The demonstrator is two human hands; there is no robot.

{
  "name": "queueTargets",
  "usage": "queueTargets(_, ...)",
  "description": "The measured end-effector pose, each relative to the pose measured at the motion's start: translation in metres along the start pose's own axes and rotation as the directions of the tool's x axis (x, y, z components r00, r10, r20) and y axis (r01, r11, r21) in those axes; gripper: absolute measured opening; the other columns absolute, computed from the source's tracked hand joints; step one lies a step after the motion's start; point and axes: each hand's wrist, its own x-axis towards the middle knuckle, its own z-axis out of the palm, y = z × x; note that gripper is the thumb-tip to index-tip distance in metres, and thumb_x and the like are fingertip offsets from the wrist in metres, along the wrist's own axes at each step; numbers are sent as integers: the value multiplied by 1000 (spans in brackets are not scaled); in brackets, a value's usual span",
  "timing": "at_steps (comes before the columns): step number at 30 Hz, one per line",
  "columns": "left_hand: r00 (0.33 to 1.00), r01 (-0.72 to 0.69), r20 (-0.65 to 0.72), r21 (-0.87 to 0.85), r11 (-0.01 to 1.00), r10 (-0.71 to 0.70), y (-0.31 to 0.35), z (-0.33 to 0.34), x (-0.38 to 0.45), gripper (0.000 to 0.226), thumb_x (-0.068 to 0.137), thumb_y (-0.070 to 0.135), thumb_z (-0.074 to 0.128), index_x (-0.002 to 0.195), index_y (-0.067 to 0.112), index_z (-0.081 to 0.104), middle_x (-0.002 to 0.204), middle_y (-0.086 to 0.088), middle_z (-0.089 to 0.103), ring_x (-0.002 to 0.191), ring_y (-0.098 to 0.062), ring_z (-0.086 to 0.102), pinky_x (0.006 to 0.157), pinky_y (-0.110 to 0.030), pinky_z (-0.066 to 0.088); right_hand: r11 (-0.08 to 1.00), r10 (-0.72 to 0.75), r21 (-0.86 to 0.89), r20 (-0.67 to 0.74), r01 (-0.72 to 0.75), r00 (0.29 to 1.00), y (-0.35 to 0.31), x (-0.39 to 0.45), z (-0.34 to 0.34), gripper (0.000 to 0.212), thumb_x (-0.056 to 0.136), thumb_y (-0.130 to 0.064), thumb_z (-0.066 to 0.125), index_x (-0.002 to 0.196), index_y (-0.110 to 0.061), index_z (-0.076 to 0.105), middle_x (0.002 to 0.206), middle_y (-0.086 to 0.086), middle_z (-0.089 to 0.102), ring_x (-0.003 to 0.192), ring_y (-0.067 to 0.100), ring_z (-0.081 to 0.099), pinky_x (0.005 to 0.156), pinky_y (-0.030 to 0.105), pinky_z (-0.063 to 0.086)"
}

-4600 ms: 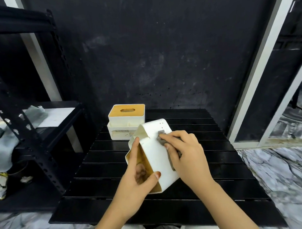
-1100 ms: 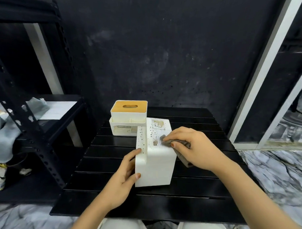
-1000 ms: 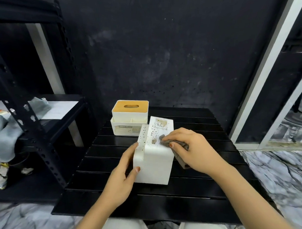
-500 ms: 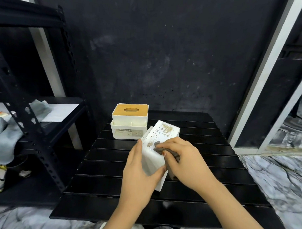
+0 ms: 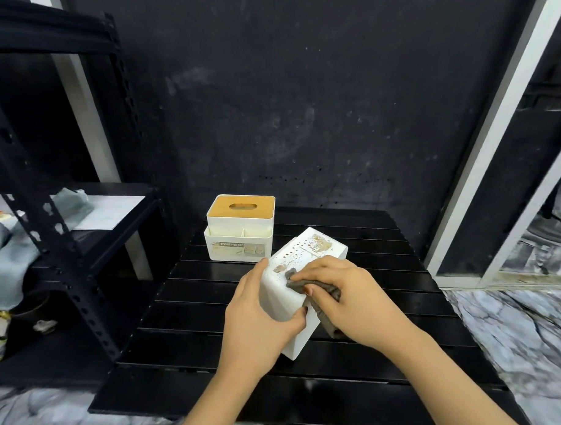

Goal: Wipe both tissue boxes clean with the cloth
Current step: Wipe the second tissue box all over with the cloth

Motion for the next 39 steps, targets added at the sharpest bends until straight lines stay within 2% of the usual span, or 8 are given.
queueTargets(6,1000,14,25,19,1000,-14,-1,-3,4,90,62,31,83,139,33,37,127,21,46,115,1,44,74,0,36,994,64,-76,-130,-74,989,27,11,-11,27,89,-20,54,104,-39,66,103,-28,54,105,7,48,88,27,45)
queueTargets(13,999,23,41,19,1000,-24,1,-5,5,89,63,29,83,138,34,36,124,22,44,117,0,44,85,-10,34,963,184,-146,-247,-225,951,48,23,-16,28,92,-20,49,111,-34,64,113,-16,56,101,15,49,82,37,49)
queueTargets(19,998,16,57,19,1000,-17,-1,-6,7,88,60,28,82,137,31,39,125,19,49,114,-2,49,75,-1,36,961,-46,-277,-258,-28,965,13,-4,9,26,88,-24,51,108,-33,65,105,-16,61,88,17,51,67,41,51)
queueTargets(28,992,8,128,1,1000,-8,-5,-13,9,88,54,36,77,134,36,41,125,21,51,118,-3,48,91,-19,41,963,167,-162,-265,-215,950,50,13,-20,27,92,-20,49,106,-37,65,106,-18,58,97,11,51,79,32,50)
queueTargets(31,987,-3,158,-19,1000,6,-5,-17,9,86,53,34,78,131,37,41,124,23,50,118,-2,48,93,-18,38,963,259,-13,-243,-270,935,59,16,-30,28,93,-17,49,105,-35,66,107,-16,60,98,7,56,79,15,44)
queueTargets(33,980,-6,197,-45,999,15,-7,-20,11,85,51,37,75,128,44,39,125,26,49,120,1,46,96,-18,38,958,284,102,-240,-267,928,57,10,-31,27,92,-14,51,104,-32,67,103,-16,61,90,1,58,69,2,40)
queueTargets(36,967,31,253,-128,991,3,-11,-24,12,82,50,44,70,123,57,34,132,29,46,125,7,41,102,-20,35,955,277,182,-268,-234,923,52,-3,-29,25,91,-13,54,100,-32,67,99,-24,60,91,-4,57,69,-3,38)
queueTargets(39,964,103,263,-265,959,-31,-15,-24,12,92,52,50,73,136,43,37,136,23,48,129,2,41,109,-29,36,957,259,203,-281,-206,924,48,-16,-24,29,90,-12,55,97,-38,65,100,-25,60,95,-7,55,73,-4,36)
